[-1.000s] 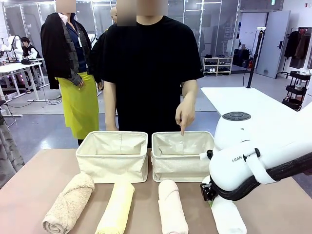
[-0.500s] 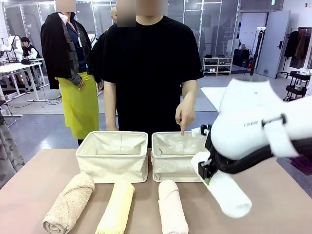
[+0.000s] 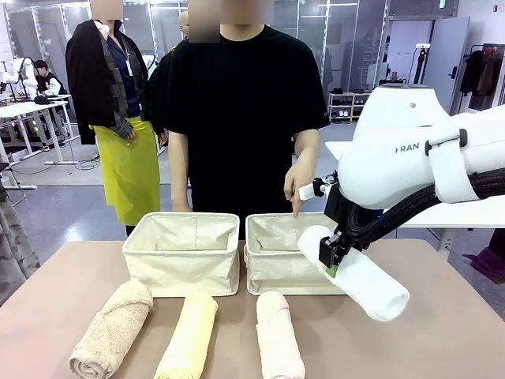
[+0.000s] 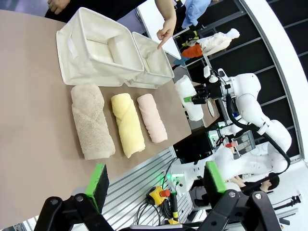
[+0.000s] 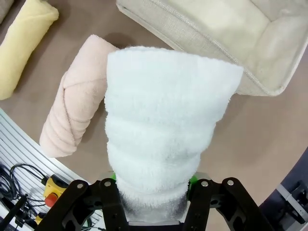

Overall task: Divide the towels into two baskets.
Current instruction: Pick up one hotel-folded towel and place it in the Fabric basket indicated by the person.

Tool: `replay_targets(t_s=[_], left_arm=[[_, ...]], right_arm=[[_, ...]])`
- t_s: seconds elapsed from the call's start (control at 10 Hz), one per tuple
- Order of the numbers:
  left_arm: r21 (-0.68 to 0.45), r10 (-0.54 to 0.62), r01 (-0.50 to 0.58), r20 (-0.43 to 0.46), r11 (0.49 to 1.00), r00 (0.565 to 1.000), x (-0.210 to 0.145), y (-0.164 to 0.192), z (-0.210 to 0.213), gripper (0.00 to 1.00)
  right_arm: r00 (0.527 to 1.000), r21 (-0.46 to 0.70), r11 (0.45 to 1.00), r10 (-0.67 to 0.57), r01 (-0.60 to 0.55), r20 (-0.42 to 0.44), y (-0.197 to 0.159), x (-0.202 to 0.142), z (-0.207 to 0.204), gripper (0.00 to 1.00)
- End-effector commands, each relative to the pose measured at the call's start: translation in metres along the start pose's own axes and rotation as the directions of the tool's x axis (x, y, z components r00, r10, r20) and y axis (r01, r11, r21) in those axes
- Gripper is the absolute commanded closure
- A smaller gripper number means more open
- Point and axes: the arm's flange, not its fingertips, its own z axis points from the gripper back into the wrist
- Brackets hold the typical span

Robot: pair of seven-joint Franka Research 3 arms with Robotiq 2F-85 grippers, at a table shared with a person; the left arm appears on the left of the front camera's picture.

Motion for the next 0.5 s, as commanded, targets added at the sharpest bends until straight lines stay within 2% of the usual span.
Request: replay_targets(t_s=[0.0, 0.1, 0.2, 0.3, 0.4], left_arm=[[-0.013, -0.003, 0.003, 0.004, 1.000, 1.000, -0.001, -0.002, 0.002, 0.00], [-0.013, -0.003, 0.003, 0.004, 1.000, 1.000, -0.001, -0.002, 0.002, 0.00], [-0.013, -0.003, 0.003, 0.004, 1.000, 1.000, -0.001, -0.002, 0.002, 0.00], [-0.013, -0.003, 0.003, 0.004, 1.000, 1.000, -0.001, -0.002, 0.002, 0.00], [-0.013, -0.003, 0.003, 0.004, 1.000, 1.000, -0.001, -0.002, 0.002, 0.00]], right_arm=[[1.000, -0.008, 1.000, 0.004, -0.004, -0.005, 0.002, -0.006, 0.001, 0.78], [1.000, -0.008, 1.000, 0.004, -0.004, -0.005, 0.002, -0.006, 0.001, 0.78], [1.000, 0.000, 1.000, 0.000, 0.000, -0.004, 0.000, -0.001, -0.001, 0.58], [0.975, -0.045, 0.976, 0.215, -0.212, 0.054, 0.002, 0.016, 0.015, 0.58], [0.924, -0.047, 0.925, 0.380, -0.377, 0.049, 0.001, 0.044, 0.025, 0.58]])
